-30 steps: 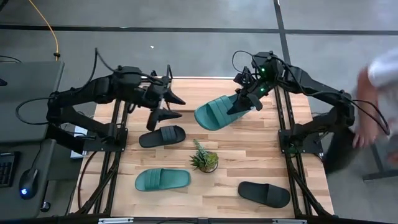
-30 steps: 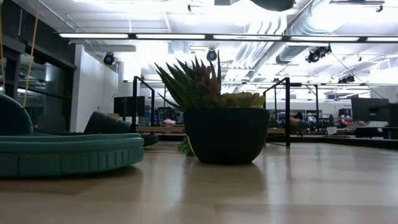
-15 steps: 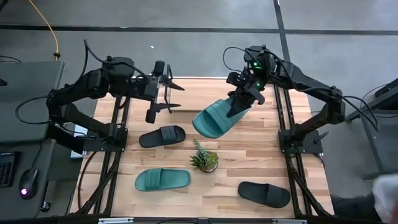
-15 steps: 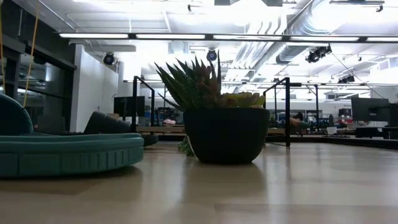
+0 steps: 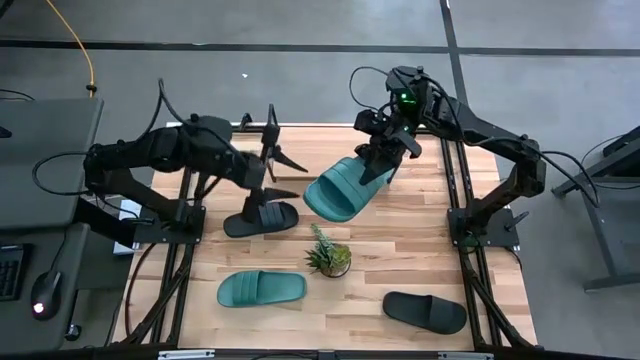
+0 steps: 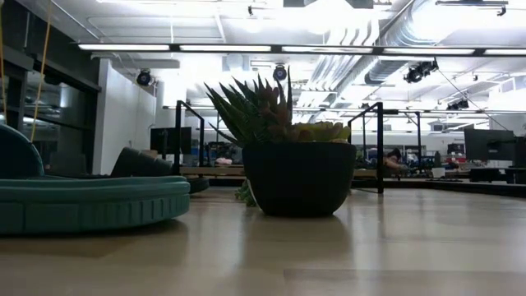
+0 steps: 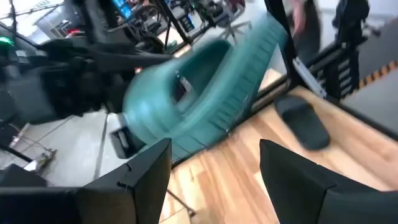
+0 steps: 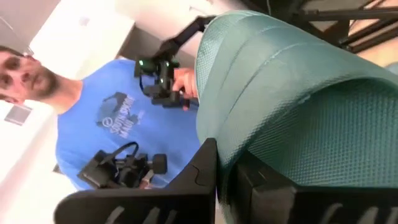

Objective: Pick and place slides into the shelf
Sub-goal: Put the right blue slipper on the shelf

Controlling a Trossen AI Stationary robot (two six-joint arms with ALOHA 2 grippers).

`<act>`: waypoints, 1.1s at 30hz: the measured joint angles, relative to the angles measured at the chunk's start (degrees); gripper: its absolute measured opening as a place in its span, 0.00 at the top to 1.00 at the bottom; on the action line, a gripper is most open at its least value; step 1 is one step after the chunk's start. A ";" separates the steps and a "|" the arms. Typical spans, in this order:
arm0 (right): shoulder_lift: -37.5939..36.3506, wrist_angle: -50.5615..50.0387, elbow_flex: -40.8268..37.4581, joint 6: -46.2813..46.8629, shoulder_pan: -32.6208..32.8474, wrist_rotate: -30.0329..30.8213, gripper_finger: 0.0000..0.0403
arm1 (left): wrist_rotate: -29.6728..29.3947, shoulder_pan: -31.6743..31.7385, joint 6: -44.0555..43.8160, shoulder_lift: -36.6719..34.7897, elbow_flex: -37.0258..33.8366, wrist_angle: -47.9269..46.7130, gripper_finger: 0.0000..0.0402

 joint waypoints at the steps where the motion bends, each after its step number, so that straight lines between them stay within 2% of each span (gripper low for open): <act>1: -0.01 0.42 0.00 0.80 -0.25 0.08 1.00 | -1.03 -0.60 0.86 0.27 0.06 0.92 0.44; 5: 0.02 1.57 0.00 2.89 -0.63 0.20 1.00 | -2.99 -1.88 1.70 0.88 0.11 1.86 0.44; 14: 1.23 2.23 -0.02 3.28 -0.54 0.22 1.00 | -3.17 -1.88 2.53 2.44 2.01 4.54 0.44; 33: 1.81 2.66 -0.09 2.18 -0.59 0.65 1.00 | 0.36 -3.39 0.63 5.50 3.39 8.33 0.44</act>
